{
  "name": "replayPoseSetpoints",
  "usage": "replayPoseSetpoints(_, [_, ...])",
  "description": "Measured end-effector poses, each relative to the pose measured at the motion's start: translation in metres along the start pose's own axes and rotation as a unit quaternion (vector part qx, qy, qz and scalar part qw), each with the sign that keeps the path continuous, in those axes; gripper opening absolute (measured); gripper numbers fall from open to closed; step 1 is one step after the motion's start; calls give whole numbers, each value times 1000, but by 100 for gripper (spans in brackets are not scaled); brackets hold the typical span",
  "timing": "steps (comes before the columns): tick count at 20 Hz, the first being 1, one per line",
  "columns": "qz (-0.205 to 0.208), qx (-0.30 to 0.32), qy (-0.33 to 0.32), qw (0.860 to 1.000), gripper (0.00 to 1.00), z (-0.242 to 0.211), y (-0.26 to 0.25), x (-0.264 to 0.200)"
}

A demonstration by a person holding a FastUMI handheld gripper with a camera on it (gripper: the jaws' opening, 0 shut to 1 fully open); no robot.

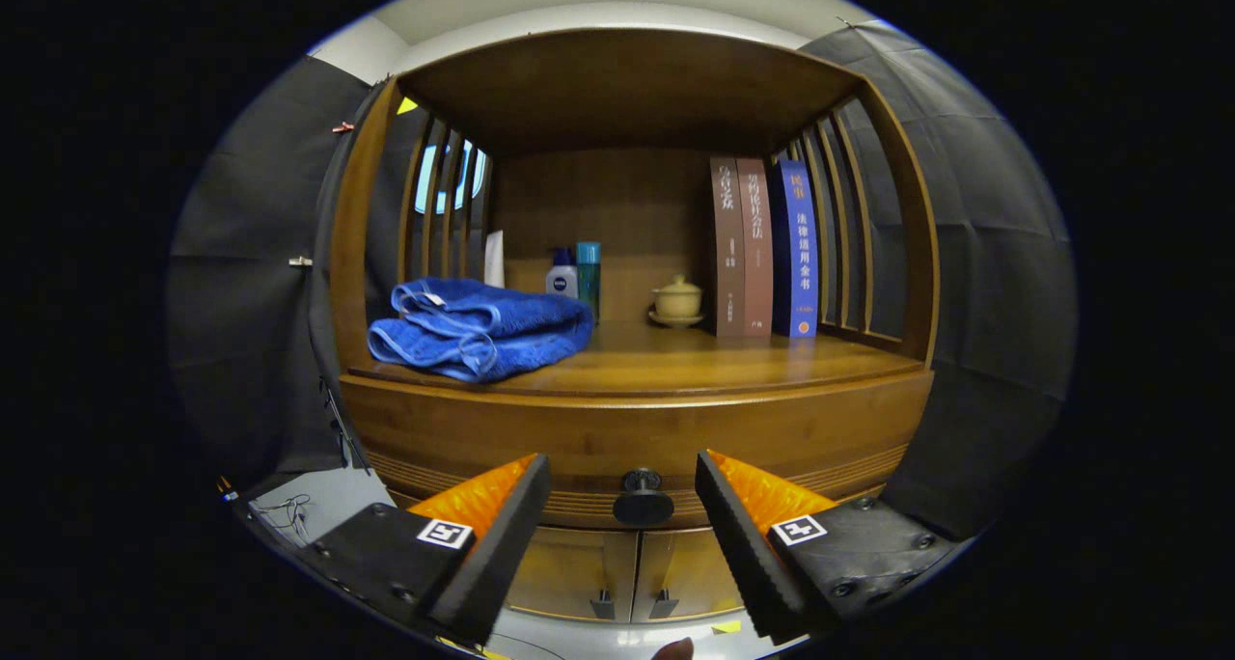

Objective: Pull open the drawer, take out the items inside it, and place them on the countertop above the cabinet.

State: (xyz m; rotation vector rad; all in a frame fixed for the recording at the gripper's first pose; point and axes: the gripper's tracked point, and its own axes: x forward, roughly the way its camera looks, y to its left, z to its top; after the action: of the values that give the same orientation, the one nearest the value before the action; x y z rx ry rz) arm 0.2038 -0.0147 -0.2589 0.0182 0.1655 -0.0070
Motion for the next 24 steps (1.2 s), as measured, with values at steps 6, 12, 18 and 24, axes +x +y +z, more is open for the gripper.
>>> replayPoseSetpoints(6, [-11,15,42,999,67,-33,-10,34])
replayPoseSetpoints(12, [-17,10,42,999,42,-35,-13,38])
replayPoseSetpoints(18, [-13,16,46,999,35,-37,-11,33])
replayPoseSetpoints(24, [-10,31,50,998,34,-41,-14,-10])
